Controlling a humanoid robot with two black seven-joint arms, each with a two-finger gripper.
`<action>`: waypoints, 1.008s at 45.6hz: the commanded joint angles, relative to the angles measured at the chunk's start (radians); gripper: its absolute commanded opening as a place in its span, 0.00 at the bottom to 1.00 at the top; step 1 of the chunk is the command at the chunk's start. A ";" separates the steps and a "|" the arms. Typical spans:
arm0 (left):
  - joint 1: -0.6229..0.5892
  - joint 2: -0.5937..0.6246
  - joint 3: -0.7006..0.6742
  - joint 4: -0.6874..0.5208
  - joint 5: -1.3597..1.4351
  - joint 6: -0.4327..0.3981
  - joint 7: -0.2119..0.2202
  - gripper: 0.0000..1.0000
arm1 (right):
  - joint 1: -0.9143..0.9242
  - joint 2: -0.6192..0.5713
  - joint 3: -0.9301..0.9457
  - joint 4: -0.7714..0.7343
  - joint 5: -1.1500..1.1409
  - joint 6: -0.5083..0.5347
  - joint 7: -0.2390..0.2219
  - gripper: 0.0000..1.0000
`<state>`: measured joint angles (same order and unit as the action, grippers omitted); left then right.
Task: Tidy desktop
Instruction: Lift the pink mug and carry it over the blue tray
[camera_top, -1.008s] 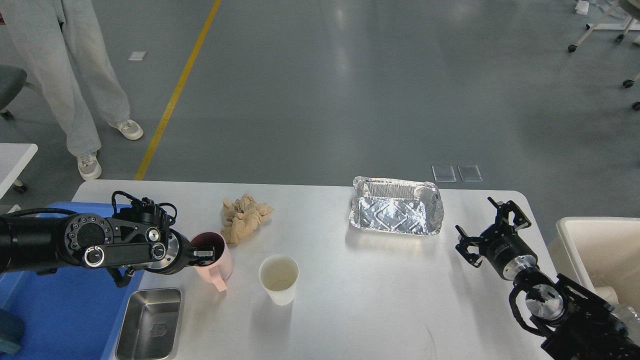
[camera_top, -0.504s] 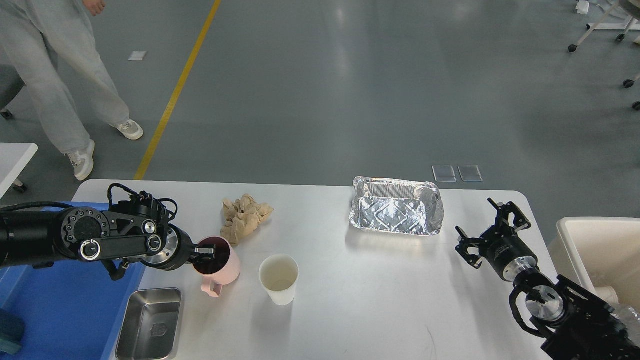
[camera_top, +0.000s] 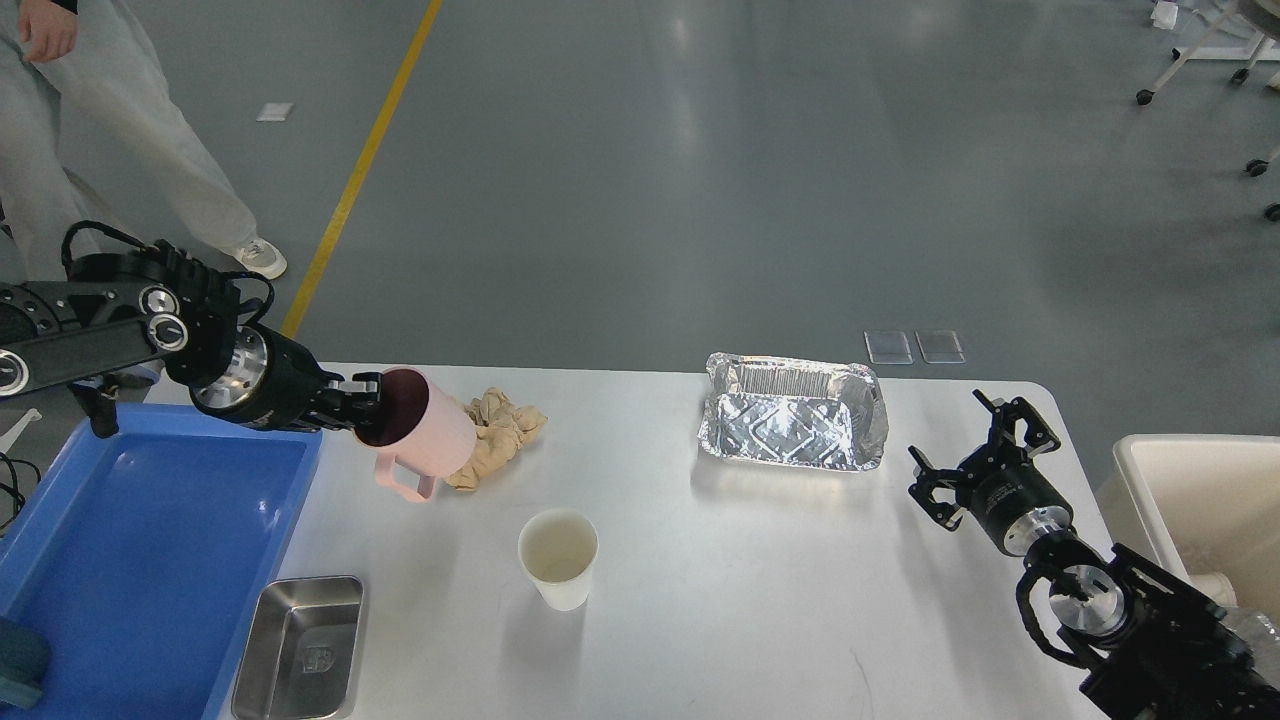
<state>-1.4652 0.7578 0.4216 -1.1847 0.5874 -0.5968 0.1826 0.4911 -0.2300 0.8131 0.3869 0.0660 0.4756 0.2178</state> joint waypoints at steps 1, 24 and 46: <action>-0.027 0.087 -0.024 0.000 0.003 -0.075 -0.035 0.00 | 0.003 0.001 0.000 0.001 0.000 0.000 0.000 1.00; -0.118 0.377 -0.075 -0.003 0.003 -0.262 -0.066 0.00 | 0.017 0.009 0.000 0.004 0.000 0.000 0.000 1.00; 0.095 0.557 -0.076 0.000 0.072 -0.184 -0.032 0.00 | 0.029 0.008 0.000 0.001 0.000 0.000 0.000 1.00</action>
<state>-1.4410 1.3002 0.3507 -1.1845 0.6316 -0.8157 0.1617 0.5153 -0.2222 0.8130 0.3890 0.0660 0.4762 0.2178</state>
